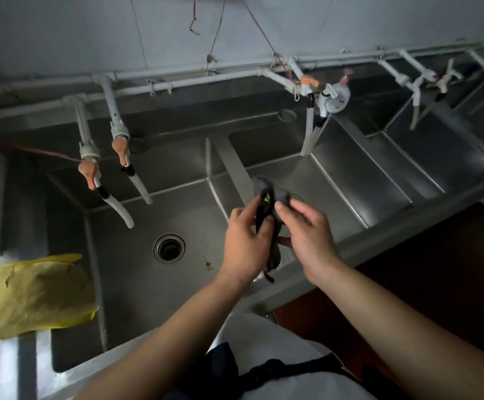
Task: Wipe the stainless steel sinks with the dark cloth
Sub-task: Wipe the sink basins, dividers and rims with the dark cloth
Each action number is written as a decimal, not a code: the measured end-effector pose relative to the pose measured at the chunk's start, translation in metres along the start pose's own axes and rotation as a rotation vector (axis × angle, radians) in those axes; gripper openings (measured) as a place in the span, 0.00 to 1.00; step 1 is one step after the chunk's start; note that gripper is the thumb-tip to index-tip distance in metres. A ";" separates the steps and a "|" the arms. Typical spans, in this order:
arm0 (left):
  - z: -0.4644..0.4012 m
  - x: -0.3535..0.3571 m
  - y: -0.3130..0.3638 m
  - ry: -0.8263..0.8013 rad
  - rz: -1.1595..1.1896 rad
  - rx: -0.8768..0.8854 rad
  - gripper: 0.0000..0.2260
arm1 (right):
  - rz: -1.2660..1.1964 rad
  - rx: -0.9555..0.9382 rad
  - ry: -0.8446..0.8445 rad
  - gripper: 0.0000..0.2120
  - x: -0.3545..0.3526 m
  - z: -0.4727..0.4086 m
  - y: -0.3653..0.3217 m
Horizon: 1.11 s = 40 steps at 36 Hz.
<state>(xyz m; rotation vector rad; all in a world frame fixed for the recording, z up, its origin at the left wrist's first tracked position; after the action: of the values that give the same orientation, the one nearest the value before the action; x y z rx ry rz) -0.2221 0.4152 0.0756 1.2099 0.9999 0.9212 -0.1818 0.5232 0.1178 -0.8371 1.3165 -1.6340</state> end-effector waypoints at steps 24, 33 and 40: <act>0.034 -0.027 -0.059 0.089 0.071 -0.146 0.25 | 0.025 0.132 0.097 0.09 0.036 0.006 0.057; 0.020 -0.053 -0.095 0.300 -0.018 -0.288 0.25 | 0.053 0.474 -0.378 0.10 0.058 -0.025 0.079; -0.012 -0.080 -0.139 0.365 0.067 -0.561 0.26 | 0.581 0.086 -0.367 0.14 0.048 -0.135 0.094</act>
<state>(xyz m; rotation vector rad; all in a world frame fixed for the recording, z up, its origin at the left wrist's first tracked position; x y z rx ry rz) -0.2530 0.3253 -0.0536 0.6163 0.8970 1.3968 -0.3021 0.5265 -0.0045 -0.5907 1.0856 -1.0163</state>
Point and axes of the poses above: each hand's wrist, its own z-axis away from the middle knuckle, its own x-axis out of the palm, y = z × x, the point moved 5 cm from there along -z, towards the middle knuckle, and after that the axes turned 2 degrees about -y, right-handed, at the moved point
